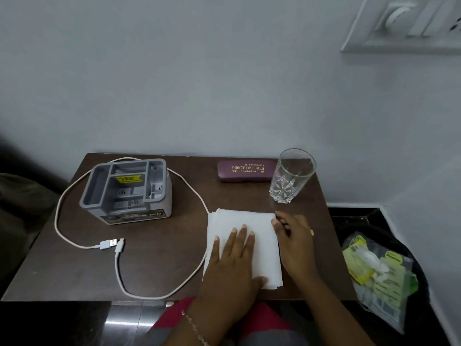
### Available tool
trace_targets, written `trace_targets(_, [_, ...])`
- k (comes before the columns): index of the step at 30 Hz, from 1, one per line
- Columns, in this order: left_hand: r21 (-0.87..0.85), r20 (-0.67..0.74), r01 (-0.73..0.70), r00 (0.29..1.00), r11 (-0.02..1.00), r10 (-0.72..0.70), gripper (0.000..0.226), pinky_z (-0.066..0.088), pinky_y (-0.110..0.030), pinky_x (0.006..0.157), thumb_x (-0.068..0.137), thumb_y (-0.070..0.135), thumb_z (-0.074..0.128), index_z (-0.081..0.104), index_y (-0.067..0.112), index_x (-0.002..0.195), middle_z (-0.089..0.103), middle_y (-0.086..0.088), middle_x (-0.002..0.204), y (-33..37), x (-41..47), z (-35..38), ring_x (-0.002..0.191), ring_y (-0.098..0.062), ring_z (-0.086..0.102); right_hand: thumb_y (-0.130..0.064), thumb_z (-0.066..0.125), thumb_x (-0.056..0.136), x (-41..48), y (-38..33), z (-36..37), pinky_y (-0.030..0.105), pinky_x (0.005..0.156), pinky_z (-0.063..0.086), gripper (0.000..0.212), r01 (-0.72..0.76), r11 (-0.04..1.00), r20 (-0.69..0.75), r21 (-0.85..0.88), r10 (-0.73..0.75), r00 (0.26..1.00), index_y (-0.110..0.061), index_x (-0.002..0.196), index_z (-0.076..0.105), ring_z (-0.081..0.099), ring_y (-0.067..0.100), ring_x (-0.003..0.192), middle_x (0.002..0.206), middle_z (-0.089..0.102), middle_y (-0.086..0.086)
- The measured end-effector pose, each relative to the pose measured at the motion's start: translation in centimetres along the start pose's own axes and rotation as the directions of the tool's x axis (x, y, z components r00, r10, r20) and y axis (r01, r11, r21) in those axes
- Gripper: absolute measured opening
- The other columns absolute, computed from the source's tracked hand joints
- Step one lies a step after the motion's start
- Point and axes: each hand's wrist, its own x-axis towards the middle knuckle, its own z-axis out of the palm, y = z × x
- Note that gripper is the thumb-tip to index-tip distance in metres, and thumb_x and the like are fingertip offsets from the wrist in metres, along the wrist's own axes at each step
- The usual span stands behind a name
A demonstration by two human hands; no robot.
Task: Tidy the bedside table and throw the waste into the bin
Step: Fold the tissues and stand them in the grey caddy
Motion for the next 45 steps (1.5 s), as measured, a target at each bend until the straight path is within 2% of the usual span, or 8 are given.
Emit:
trace_targets(3, [-0.066, 0.024, 0.007, 1.0, 0.998, -0.006, 0.073, 0.048, -0.041, 0.097, 0.069, 0.058, 0.032, 0.049, 0.019, 0.128, 0.059, 0.0, 0.133, 0.7, -0.1, 0.0, 0.118, -0.016, 0.059, -0.014, 0.056, 0.092, 0.4, -0.1, 0.4, 0.028, 0.083, 0.047, 0.022, -0.003, 1.0, 0.0, -0.031, 0.003, 1.0, -0.012, 0.11, 0.068, 0.059, 0.018, 0.09, 0.102, 0.053, 0.002])
trace_targets(11, [-0.085, 0.131, 0.027, 0.991, 0.996, -0.016, 0.071, 0.055, -0.041, 0.082, 0.068, 0.058, 0.033, 0.063, 0.018, 0.119, 0.062, -0.002, 0.128, 0.8, -0.4, 0.3, 0.112, -0.017, 0.063, -0.013, 0.066, 0.084, 0.2, -0.8, 0.3, 0.005, 0.071, 0.041, 0.012, -0.041, 0.995, -0.096, 0.089, 0.049, 0.994, -0.02, 0.09, 0.074, 0.059, 0.002, 0.08, 0.094, 0.064, -0.004])
trace_targets(19, [-0.427, -0.236, 0.119, 0.942, 0.896, -0.238, 0.077, 0.014, -0.035, 0.109, 0.073, 0.049, 0.068, 0.034, 0.034, 0.14, 0.031, 0.014, 0.149, -3.4, 2.9, -5.1, 0.141, -0.01, 0.018, -0.006, 0.063, 0.086, -1.7, -2.7, -2.3, 0.006, 0.078, 0.043, 0.022, 0.09, 0.94, 0.044, 0.329, -0.11, 0.993, -0.026, 0.081, 0.07, 0.061, 0.0, 0.093, 0.096, 0.064, -0.011])
trace_targets(23, [-0.397, -0.031, 0.098, 0.992, 0.913, -0.12, 0.05, 0.017, -0.025, 0.091, 0.065, 0.051, 0.074, 0.055, 0.053, 0.111, 0.051, 0.036, 0.112, -7.1, 4.8, -5.4, 0.123, -0.003, 0.041, -0.009, 0.059, 0.087, -2.1, -2.3, -3.1, 0.009, 0.08, 0.043, 0.015, 0.034, 0.905, 0.212, 0.424, -0.136, 0.968, -0.019, 0.082, 0.069, 0.061, 0.0, 0.091, 0.095, 0.064, -0.006])
trace_targets(27, [-0.713, 0.234, 0.205, 0.971, 0.67, -0.048, 0.018, 0.052, -0.041, 0.087, 0.066, 0.033, 0.081, 0.073, 0.035, 0.082, 0.074, 0.014, 0.082, -8.9, 5.8, -4.8, 0.084, -0.009, 0.068, -0.028, 0.055, 0.086, -1.9, -1.9, -3.6, 0.016, 0.085, 0.048, 0.015, -0.152, 0.828, 0.319, 0.54, -0.035, 0.947, -0.023, 0.091, 0.069, 0.063, 0.007, 0.098, 0.101, 0.07, -0.003])
trace_targets(34, [-0.894, 0.446, 0.446, 0.887, -0.029, -0.121, 0.033, 0.052, -0.043, 0.088, 0.086, 0.016, 0.06, 0.061, -0.002, 0.114, 0.068, -0.019, 0.111, -6.3, 4.7, -5.2, 0.099, -0.032, 0.066, -0.011, 0.066, 0.084, -1.0, -2.3, -3.3, 0.02, 0.071, 0.056, 0.03, -0.375, 0.844, 0.506, 0.385, 0.147, 0.85, -0.015, 0.113, 0.062, 0.07, 0.009, 0.091, 0.097, 0.074, -0.005])
trace_targets(39, [-0.829, 0.547, 0.555, 0.831, 0.071, -0.102, 0.027, 0.059, -0.034, 0.076, 0.086, 0.008, 0.062, 0.063, 0.006, 0.114, 0.072, -0.011, 0.106, -5.6, 3.9, -5.0, 0.088, -0.018, 0.071, -0.011, 0.062, 0.087, -0.5, -2.5, -4.1, 0.028, 0.069, 0.058, 0.022, -0.527, 0.75, 0.582, 0.4, 0.236, 0.778, -0.012, 0.109, 0.064, 0.071, 0.016, 0.091, 0.1, 0.075, 0.003])
trace_targets(45, [-0.856, 0.514, 0.513, 0.837, -0.061, -0.186, 0.018, 0.056, -0.022, 0.058, 0.087, -0.001, 0.057, 0.065, 0.002, 0.103, 0.075, -0.006, 0.085, -5.4, 2.7, -5.7, 0.073, -0.014, 0.072, -0.007, 0.06, 0.088, -1.3, -2.4, -5.4, 0.028, 0.073, 0.059, 0.025, -0.542, 0.749, 0.595, 0.382, 0.249, 0.764, -0.011, 0.112, 0.063, 0.07, 0.02, 0.096, 0.104, 0.074, 0.006])
